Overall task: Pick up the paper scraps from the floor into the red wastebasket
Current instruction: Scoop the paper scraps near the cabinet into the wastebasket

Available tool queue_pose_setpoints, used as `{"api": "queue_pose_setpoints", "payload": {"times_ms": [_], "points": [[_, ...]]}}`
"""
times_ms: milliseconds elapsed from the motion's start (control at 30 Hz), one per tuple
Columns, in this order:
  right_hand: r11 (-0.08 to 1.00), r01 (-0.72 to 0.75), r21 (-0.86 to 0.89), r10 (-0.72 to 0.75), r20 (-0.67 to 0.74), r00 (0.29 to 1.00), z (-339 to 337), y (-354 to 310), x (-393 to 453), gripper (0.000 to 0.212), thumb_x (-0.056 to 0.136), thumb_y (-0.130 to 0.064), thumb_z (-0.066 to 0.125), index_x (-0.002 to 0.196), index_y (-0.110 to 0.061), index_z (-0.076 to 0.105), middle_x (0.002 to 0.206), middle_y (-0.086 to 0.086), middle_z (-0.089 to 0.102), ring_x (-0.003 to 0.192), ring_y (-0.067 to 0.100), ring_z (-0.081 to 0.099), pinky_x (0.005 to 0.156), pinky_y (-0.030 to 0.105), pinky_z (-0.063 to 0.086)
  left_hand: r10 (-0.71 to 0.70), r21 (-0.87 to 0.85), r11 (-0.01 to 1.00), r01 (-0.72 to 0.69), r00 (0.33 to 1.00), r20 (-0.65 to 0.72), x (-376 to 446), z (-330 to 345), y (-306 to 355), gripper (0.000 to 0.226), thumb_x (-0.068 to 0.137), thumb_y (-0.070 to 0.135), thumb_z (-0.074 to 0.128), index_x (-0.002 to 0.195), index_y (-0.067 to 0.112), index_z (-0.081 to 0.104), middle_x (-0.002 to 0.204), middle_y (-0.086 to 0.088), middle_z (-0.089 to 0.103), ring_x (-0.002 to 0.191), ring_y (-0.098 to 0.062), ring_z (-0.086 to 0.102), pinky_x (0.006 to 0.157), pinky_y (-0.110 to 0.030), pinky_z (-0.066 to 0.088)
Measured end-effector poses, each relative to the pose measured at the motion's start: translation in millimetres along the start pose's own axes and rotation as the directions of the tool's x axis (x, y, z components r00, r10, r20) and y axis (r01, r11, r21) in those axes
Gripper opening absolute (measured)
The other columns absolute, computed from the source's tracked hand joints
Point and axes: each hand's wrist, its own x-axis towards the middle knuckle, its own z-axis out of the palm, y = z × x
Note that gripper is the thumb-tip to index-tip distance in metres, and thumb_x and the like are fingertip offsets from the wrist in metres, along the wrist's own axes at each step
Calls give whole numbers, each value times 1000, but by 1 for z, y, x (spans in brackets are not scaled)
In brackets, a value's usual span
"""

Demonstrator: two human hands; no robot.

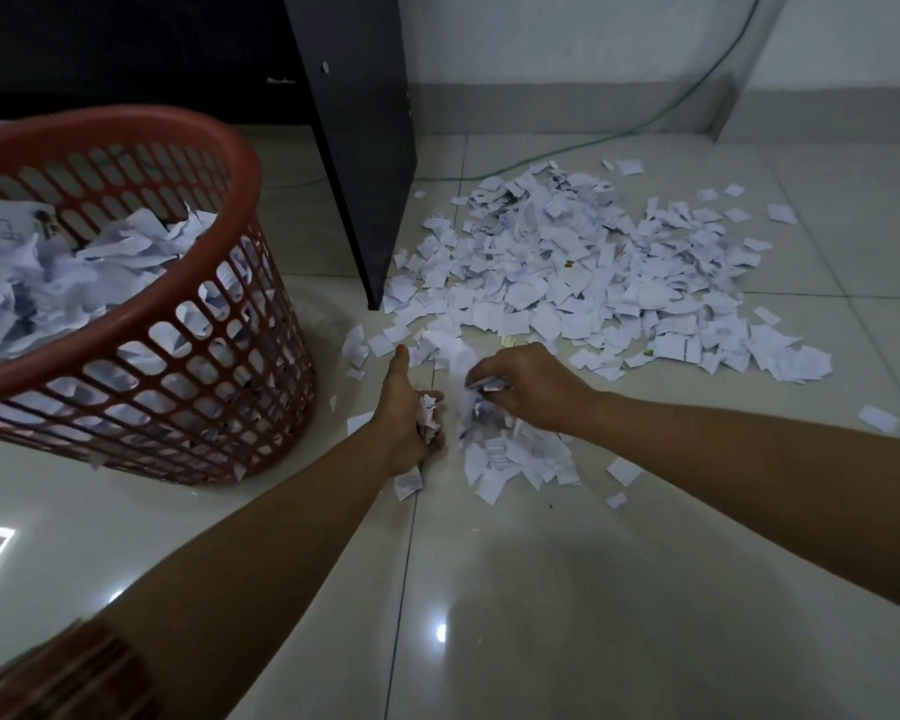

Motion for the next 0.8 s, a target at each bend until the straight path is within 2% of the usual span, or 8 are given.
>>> {"api": "queue_pose_setpoints", "payload": {"times_ms": [67, 167, 233, 333, 467, 600, 700, 800], "points": [[997, 67, 31, -66, -29, 997, -3, -19, -4, 28, 74, 4, 72, 99, -7, 76, 96, 8, 75, 84, 4, 62, 74, 1, 39, -1, -92, 996, 19, 981, 195, -7, 6, 2, 85, 84, 80, 29, 104, 7, 67, 91, -15, 71, 76, -26, 68, 65, -32, 51], [990, 129, 56, -127, -35, 991, -1, -39, -9, 28, 75, 0, 72, 101, -9, 75, 96, 7, 74, 86, 14, 67, 76, 16, 48, 24, -109, 994, 11, 950, 311, -11, 11, 6, 90, 83, 81, 24, 113, 6, 64, 105, -19, 70, 91, -30, 68, 76, -37, 55], [990, 127, 53, -127, -5, 992, 0, -47, -11, 27, 78, -4, 72, 104, -10, 74, 98, 6, 74, 88, 17, 67, 77, 26, 51, -4, -39, 999, 15, 960, 281, -13, 16, 8, 94, 79, 85, 27, 113, 6, 65, 101, -21, 69, 88, -31, 66, 84, -40, 52], [987, 142, -72, -138, 52, 989, -2, -50, -11, 22, 83, -17, 70, 105, -14, 70, 93, 5, 70, 86, 20, 60, 72, 37, 49, -19, 1, 1000, 19, 959, 283, -17, 22, 7, 86, 79, 83, 36, 106, 8, 67, 94, -18, 69, 82, -30, 67, 79, -40, 52], [890, 285, -355, -290, 40, 956, 0, -46, -14, 26, 84, -29, 67, 106, -15, 63, 84, 2, 64, 79, 21, 45, 66, 36, 41, -23, -14, 999, 29, 953, 303, -19, 19, 4, 79, 82, 76, 43, 105, 6, 69, 96, -19, 71, 84, -29, 68, 80, -39, 52], [843, 241, -481, -267, 14, 963, 2, -48, -18, 50, 93, -52, 39, 121, -14, 56, 98, 3, 63, 87, 20, 41, 76, 39, 37, 30, -7, 1000, -29, 966, 257, -14, 17, 0, 65, 86, 68, 45, 95, 10, 72, 86, -11, 72, 74, -21, 68, 68, -29, 53], [811, 188, -554, -198, 44, 979, 5, -44, -19, 64, 93, -58, 32, 133, -11, 49, 108, 8, 55, 94, 23, 41, 81, 40, 34, 64, -15, 998, -62, 973, 224, -10, 19, -2, 55, 93, 58, 43, 95, 10, 69, 77, -8, 70, 66, -17, 68, 56, -22, 55], [822, 150, -550, -140, 60, 988, 7, -39, -18, 73, 89, -65, 30, 138, -14, 46, 121, 12, 50, 105, 29, 44, 88, 44, 34, 92, 0, 996, -94, 982, 164, -8, 19, -4, 51, 96, 54, 40, 103, 11, 67, 88, -9, 71, 74, -18, 68, 59, -23, 56]]}}
